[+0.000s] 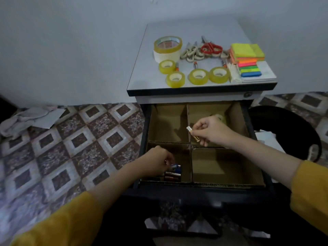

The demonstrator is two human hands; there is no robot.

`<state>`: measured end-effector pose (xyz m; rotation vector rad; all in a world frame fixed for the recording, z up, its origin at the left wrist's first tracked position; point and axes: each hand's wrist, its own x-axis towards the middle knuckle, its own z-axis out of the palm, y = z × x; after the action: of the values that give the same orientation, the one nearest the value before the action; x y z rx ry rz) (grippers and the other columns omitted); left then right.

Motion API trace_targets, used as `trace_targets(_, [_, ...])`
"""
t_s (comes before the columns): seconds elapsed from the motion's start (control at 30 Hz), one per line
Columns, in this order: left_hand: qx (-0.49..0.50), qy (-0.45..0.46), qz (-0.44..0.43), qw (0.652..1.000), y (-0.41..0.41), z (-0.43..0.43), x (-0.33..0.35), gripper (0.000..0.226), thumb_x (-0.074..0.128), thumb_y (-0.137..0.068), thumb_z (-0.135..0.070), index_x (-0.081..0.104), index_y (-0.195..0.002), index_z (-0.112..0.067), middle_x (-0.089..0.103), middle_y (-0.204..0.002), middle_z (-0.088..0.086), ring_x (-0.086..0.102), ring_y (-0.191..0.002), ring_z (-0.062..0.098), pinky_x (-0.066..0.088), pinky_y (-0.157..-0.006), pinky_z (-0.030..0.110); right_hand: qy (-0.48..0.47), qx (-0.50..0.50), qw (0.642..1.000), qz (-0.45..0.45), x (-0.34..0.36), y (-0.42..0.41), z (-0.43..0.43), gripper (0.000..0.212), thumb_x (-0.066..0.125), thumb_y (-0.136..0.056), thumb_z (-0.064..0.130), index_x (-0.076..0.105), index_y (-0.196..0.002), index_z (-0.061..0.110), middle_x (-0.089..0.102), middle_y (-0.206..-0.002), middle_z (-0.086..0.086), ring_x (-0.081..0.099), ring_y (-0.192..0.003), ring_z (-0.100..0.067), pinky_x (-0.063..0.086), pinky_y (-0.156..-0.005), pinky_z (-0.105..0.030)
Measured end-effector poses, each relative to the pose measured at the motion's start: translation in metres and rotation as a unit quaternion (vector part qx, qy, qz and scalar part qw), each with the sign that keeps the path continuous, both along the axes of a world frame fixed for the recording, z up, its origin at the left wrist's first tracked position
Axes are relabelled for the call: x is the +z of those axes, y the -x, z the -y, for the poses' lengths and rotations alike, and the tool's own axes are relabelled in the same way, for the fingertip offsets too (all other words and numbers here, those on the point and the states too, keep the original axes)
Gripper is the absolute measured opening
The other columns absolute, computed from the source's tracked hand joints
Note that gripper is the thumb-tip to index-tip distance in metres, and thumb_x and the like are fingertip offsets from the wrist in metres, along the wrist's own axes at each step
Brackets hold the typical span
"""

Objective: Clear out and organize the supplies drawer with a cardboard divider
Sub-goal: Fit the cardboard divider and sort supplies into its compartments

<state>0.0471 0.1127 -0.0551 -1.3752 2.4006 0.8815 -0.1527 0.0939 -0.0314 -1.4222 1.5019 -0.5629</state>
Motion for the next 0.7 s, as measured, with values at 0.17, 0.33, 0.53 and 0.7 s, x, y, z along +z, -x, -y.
trace_targets(0.17, [-0.071,0.09,0.054,0.992,0.006,0.016,-0.036,0.025,0.051,-0.092,-0.012,0.064,-0.113,-0.01,0.059,-0.115,0.007,0.057,-0.104,0.023,0.048,-0.091,0.036,0.011,-0.008,1.0,0.024,-0.016,0.0,0.011,0.006,0.062,-0.087,0.008,0.058,-0.086,0.012,0.061,-0.079,-0.006,0.059,-0.054,-0.01,0.051,-0.046,-0.016])
trace_targets(0.33, [-0.112,0.135,0.062,0.982,0.013,0.02,-0.051,0.03,0.048,-0.093,-0.007,0.061,-0.119,-0.012,0.057,-0.122,0.007,0.055,-0.11,0.024,0.047,-0.091,0.034,-0.007,-0.016,0.999,0.049,-0.028,0.004,0.015,0.006,0.062,-0.086,0.005,0.059,-0.085,0.01,0.06,-0.078,-0.007,0.059,-0.053,-0.011,0.051,-0.046,-0.018])
trace_targets(0.53, [-0.116,0.145,0.135,0.973,0.012,0.025,-0.058,0.026,0.052,-0.091,-0.008,0.065,-0.112,-0.016,0.065,-0.107,0.006,0.062,-0.096,0.022,0.051,-0.079,0.032,-0.02,-0.022,0.998,0.053,-0.034,0.007,0.017,0.005,0.062,-0.086,0.005,0.059,-0.09,0.006,0.06,-0.078,-0.008,0.058,-0.054,-0.011,0.05,-0.045,-0.016])
trace_targets(0.7, [-0.104,0.169,0.102,0.975,0.011,0.024,-0.059,0.025,0.048,-0.095,-0.022,0.065,-0.112,-0.017,0.063,-0.112,0.004,0.06,-0.098,0.021,0.046,-0.073,0.029,-0.029,-0.019,0.998,0.043,-0.035,0.009,0.018,0.006,0.062,-0.086,0.005,0.059,-0.088,0.008,0.061,-0.078,-0.007,0.059,-0.054,-0.012,0.052,-0.047,-0.017])
